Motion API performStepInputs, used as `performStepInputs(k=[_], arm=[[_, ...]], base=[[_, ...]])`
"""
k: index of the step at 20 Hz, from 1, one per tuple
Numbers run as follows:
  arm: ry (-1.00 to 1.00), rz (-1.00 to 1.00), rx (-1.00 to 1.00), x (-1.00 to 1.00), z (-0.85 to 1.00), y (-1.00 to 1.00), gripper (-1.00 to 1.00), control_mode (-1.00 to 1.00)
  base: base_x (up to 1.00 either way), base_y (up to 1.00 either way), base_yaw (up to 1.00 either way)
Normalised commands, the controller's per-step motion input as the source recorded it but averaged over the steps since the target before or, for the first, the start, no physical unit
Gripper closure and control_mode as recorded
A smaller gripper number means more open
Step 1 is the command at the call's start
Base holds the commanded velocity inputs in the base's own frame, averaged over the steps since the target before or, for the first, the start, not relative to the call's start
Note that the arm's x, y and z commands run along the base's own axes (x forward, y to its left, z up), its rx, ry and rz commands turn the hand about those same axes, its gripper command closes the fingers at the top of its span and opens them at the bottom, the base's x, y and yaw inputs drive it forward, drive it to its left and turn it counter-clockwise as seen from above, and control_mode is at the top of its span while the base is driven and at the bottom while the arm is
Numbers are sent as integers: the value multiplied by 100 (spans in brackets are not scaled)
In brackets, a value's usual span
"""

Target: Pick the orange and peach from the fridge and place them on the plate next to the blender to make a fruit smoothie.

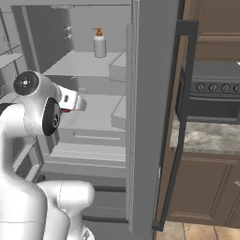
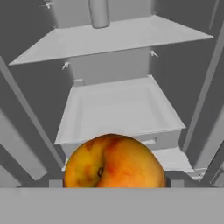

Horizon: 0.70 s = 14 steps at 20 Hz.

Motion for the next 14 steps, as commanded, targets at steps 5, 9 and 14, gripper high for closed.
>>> performStepInputs(k=[5, 9, 14], arm=[[28, 0, -5, 1, -10, 9, 100, -100], [1, 0, -1, -1, -59, 0, 100, -100], [0, 0, 0, 0, -8, 0, 100, -100]], base=[[0, 0, 0], [0, 0, 0], [0, 0, 0]])
